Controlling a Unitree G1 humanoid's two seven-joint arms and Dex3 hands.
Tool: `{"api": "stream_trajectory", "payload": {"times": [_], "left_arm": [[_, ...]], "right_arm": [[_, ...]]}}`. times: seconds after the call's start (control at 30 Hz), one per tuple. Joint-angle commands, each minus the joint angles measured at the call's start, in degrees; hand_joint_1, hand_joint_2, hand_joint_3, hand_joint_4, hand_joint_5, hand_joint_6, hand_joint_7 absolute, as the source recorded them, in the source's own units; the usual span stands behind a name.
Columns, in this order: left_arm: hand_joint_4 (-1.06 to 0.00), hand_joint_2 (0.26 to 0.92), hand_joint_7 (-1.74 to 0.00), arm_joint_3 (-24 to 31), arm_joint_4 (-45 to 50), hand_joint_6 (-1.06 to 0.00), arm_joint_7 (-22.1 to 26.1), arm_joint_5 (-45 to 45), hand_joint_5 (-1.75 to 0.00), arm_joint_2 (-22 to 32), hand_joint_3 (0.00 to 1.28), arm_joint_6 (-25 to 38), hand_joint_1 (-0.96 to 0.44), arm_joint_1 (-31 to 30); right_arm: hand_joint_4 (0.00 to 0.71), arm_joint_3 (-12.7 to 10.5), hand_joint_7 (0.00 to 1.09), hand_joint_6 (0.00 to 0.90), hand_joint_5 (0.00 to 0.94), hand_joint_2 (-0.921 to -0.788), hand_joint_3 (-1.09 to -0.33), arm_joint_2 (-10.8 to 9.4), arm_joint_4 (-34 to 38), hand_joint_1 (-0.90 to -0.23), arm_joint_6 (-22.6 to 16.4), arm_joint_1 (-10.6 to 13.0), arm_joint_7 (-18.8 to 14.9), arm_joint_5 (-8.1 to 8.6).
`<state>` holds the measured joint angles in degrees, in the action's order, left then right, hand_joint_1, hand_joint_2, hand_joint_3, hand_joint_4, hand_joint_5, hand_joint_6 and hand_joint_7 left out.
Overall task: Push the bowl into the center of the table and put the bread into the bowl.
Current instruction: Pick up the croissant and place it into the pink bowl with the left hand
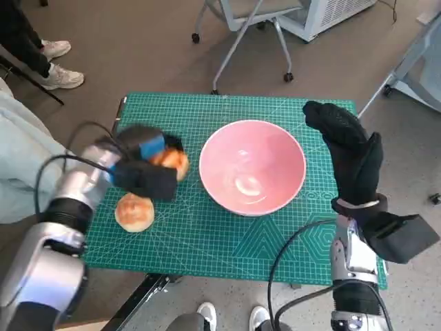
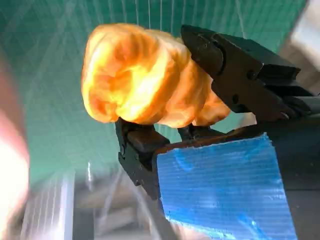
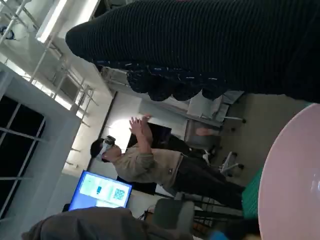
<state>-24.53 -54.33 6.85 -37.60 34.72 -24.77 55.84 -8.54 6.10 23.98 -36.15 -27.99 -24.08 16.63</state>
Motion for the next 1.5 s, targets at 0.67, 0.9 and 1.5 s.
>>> {"api": "stream_trajectory", "payload": {"times": [0.67, 0.9, 1.5], "left_arm": [[-0.81, 0.902, -1.08, 9.30, 37.99, -0.72, 0.80, 7.68, -1.02, -4.42, 0.00, -1.79, 0.00, -7.12], [-0.83, 0.897, -1.06, 6.52, 35.89, -0.74, 2.67, 5.26, -1.00, -7.92, 0.00, -1.46, 0.00, -5.20], [-0.70, 0.920, -1.17, -0.15, 14.09, -0.61, 3.07, 3.14, -1.16, -17.22, 0.07, -3.37, 0.00, 1.08]], "right_arm": [[0.205, 0.60, 0.50, 0.123, 0.001, -0.921, -0.733, -1.40, 2.46, -0.645, 0.30, 0.04, -0.22, 0.09], [0.206, 0.46, 0.49, 0.124, 0.001, -0.921, -0.734, -1.30, 2.30, -0.651, 0.49, 0.34, -0.37, 0.49], [0.205, -0.06, 0.49, 0.124, 0.000, -0.921, -0.738, -0.51, 0.33, -0.645, 0.15, 2.13, -0.19, 0.80]]}}
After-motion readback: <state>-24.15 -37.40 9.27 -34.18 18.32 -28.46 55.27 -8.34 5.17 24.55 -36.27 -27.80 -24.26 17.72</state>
